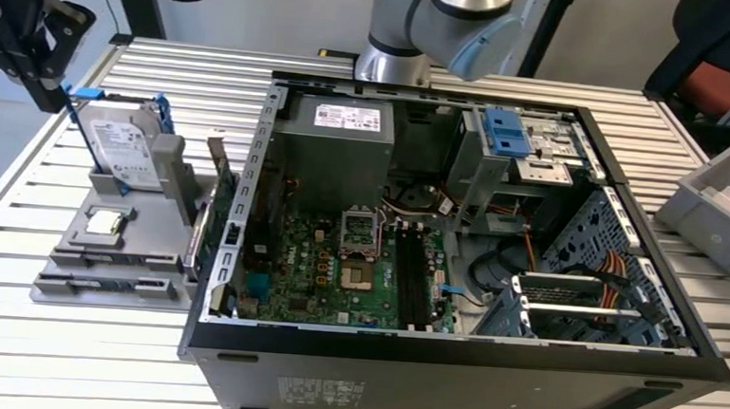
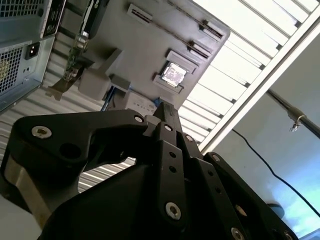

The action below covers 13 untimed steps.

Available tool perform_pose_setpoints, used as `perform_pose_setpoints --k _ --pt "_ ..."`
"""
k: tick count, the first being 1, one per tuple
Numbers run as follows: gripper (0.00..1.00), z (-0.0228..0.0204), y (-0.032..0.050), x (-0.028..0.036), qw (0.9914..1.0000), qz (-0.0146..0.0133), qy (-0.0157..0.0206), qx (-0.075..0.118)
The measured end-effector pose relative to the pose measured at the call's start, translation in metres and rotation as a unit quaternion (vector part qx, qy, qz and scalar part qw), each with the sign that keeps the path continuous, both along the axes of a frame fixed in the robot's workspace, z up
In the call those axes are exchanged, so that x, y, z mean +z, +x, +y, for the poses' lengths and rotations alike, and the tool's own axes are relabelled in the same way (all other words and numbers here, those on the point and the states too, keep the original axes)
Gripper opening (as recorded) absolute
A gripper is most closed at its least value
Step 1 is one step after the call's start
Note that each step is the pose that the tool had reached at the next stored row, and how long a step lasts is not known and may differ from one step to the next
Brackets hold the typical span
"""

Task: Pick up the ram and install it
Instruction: 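Reach for the ram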

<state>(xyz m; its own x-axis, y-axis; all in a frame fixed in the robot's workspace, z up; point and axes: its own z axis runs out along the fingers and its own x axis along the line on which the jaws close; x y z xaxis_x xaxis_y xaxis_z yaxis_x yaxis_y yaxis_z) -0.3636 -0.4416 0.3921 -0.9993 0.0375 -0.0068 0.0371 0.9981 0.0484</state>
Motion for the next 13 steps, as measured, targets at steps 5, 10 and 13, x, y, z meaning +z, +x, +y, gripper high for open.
perform_pose_setpoints --k 5,10,13 --pt "0.0 -0.0148 0.0 -0.0001 1.0 0.0 0.0 0.0" --pt "0.0 -0.0279 -0.0001 -0.0001 1.0 0.0001 -0.0001 0.001" --pt "0.0 -0.035 -0.0004 -0.0001 1.0 0.0001 0.0 0.001"
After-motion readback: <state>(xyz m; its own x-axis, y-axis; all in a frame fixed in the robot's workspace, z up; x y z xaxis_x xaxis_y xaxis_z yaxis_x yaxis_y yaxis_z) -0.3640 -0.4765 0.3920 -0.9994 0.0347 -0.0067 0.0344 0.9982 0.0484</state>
